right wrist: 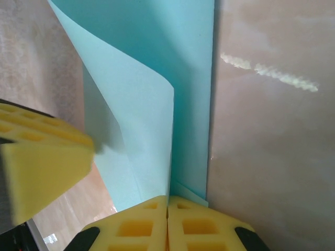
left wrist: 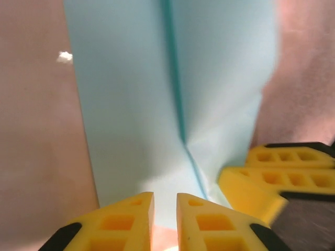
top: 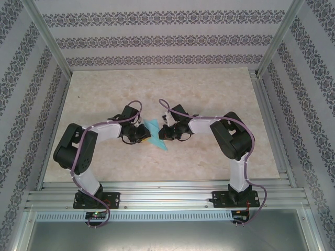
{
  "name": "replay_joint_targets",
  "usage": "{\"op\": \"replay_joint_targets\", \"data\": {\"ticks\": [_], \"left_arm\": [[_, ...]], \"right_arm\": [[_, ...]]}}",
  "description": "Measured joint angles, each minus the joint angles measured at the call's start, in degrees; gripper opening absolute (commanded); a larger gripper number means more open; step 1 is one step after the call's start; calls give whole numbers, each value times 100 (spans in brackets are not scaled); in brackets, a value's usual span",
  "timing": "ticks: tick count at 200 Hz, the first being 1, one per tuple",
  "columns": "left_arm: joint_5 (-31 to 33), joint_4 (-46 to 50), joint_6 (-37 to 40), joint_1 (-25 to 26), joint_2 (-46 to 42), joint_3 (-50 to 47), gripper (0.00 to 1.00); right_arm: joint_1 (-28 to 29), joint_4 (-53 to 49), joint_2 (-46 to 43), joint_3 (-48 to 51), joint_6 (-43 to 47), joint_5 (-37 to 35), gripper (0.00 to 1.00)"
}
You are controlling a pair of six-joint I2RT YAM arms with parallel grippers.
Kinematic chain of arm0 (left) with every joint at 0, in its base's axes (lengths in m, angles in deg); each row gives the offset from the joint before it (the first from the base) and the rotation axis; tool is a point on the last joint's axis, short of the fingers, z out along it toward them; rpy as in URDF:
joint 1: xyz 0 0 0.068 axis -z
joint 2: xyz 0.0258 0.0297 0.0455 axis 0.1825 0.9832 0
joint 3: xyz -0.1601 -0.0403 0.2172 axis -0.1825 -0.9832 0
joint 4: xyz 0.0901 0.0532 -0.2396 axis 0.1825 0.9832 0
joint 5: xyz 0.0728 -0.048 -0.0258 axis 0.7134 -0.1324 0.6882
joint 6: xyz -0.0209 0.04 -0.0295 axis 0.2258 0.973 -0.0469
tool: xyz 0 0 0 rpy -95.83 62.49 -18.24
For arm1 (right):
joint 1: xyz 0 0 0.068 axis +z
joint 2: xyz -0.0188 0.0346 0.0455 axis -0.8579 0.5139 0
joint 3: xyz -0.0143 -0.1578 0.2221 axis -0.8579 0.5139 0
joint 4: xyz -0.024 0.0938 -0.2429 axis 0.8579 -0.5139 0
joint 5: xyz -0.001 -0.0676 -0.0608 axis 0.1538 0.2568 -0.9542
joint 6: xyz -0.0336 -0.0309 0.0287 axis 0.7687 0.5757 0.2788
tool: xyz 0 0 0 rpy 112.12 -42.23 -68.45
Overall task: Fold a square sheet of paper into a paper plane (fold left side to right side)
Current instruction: Fourth fold the wing at the center of the table.
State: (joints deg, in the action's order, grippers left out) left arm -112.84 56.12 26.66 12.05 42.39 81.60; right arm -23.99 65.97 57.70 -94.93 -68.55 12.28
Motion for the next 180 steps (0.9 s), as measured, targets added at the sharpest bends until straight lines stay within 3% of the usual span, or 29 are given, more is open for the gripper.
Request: {"op": "replay_joint_targets", "data": {"ticks": [55,180], "left_arm": [[-258,26,17,2,-345,341,9],[-535,-341,-22,50,999,898,8]], "right_arm": [[0,24,0,11,0,15,8],[0,22,0,11,0,15,8]]}}
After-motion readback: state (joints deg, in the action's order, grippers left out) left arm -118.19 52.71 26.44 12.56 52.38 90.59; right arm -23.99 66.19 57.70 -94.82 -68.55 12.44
